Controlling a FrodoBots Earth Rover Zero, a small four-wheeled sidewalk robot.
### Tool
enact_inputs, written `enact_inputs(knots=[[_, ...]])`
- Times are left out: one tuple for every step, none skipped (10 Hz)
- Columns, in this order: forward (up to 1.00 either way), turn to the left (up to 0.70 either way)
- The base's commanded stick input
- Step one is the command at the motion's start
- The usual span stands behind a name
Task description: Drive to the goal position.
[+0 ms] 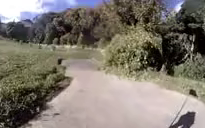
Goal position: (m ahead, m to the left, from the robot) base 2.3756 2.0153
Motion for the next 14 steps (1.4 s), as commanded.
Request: enact_inputs(knots=[[0.70, 0.00], [0.70, 0.00], [0.70, 0.00], [0.70, 0.00], [0.70, 0.00], [0.70, 0.00], [0.70, 0.00], [0.70, 0.00], [0.70, 0.00], [0.70, 0.00], [0.70, 0.00], [0.70, 0.00], [0.70, 0.00], [0.70, 0.00]])
